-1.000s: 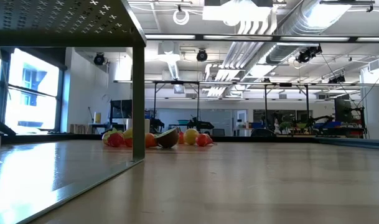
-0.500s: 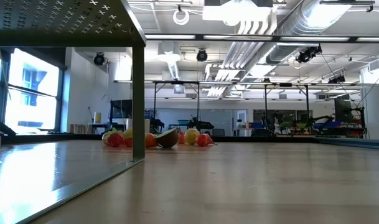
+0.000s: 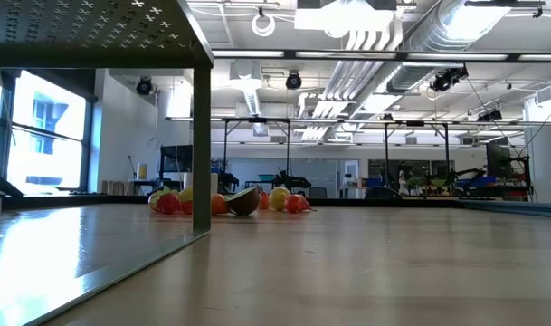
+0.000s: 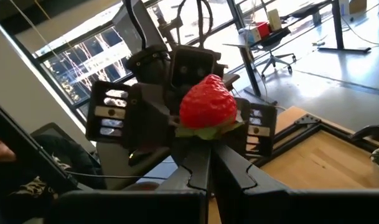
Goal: Pick & Place Fruit
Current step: Put the strawberry into the red strainer bowl on the shelf
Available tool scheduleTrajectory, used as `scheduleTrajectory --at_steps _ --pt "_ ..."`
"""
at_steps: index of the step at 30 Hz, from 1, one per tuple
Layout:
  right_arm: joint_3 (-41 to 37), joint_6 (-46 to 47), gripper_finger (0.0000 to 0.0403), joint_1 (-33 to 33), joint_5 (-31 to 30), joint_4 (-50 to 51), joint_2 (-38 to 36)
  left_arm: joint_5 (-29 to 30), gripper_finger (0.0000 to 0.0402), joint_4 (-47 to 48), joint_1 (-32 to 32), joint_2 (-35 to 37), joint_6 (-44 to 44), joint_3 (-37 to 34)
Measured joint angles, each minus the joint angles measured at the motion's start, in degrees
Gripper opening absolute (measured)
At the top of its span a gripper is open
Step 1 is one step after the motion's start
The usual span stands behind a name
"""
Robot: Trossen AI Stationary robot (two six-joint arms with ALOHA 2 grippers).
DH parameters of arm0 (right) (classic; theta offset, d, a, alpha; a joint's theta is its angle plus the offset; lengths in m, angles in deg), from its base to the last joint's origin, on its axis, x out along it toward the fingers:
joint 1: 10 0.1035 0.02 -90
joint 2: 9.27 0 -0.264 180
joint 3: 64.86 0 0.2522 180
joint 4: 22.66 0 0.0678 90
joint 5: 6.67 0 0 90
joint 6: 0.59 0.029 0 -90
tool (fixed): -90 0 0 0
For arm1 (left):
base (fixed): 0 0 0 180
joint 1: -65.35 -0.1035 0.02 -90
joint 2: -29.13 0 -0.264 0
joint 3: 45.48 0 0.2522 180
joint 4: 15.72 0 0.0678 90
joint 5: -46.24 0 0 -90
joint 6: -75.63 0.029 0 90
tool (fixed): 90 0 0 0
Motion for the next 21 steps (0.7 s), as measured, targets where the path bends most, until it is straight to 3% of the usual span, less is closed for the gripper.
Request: scheduleTrajectory --at_steps 6,21 --pt "0.0 2.1 0.0003 -0.1 2.9 -0.1 1.4 0.0 0.0207 -1.8 0.0 -1.1 0.0 0.0" --pt "0.0 2.5 0.0003 -1.3 2.1 -1.0 2.7 0.0 0.0207 -1.9 0.0 -1.0 0.0 0.0"
